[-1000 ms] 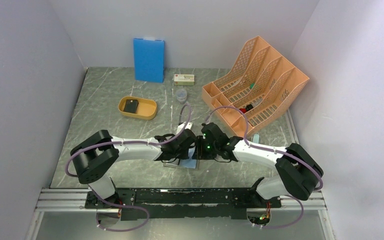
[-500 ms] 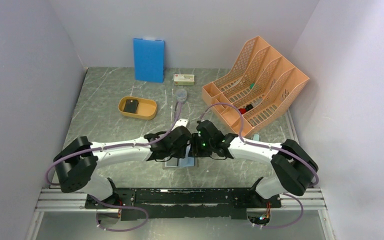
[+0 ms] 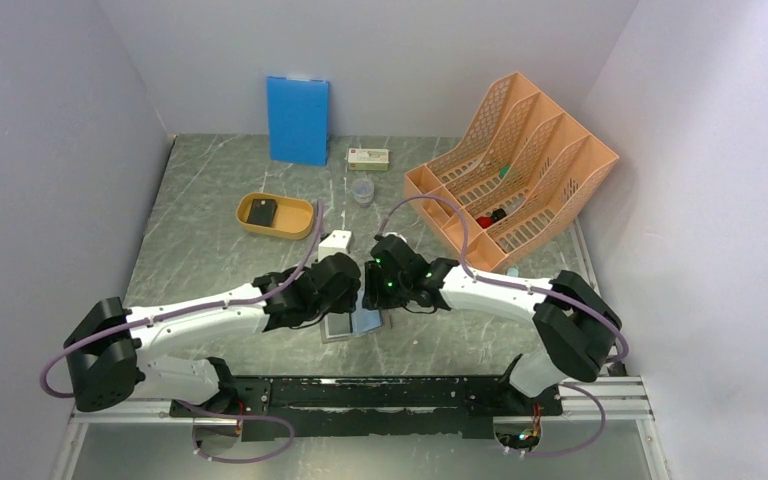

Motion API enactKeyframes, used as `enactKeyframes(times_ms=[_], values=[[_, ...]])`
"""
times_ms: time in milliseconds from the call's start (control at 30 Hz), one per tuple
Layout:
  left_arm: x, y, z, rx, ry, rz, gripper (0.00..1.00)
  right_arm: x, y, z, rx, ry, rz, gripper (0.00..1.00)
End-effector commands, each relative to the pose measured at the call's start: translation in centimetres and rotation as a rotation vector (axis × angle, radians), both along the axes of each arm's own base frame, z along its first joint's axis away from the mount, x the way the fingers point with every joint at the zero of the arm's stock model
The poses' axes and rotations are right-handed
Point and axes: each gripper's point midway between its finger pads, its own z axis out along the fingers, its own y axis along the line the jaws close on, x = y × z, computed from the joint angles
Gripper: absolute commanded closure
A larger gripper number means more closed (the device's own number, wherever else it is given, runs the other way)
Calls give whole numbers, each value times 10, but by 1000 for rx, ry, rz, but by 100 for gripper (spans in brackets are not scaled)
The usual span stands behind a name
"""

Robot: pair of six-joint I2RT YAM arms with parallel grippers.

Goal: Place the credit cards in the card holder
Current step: Turn over the card slot in the card holder.

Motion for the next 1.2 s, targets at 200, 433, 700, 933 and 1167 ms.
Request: enactKeyframes(times_ms=[200,433,700,933,1167], values=[[-6,10,-3,-83,-9,38,53,0,6,-4,-82,-33,21,50],[-2,15,-5,-164,37,82,40,-5,11,-15,-99,-25,29,38],[6,22,-18,-251,119,130,32,-6,18,-22,-60,-10,16,28],[20,28,-25,-281,145,161,31,-8,23,-22,-39,-15,27,28],[26,34,-53,-176,183,169,41,-10,25,-20,-29,-15,38,28]])
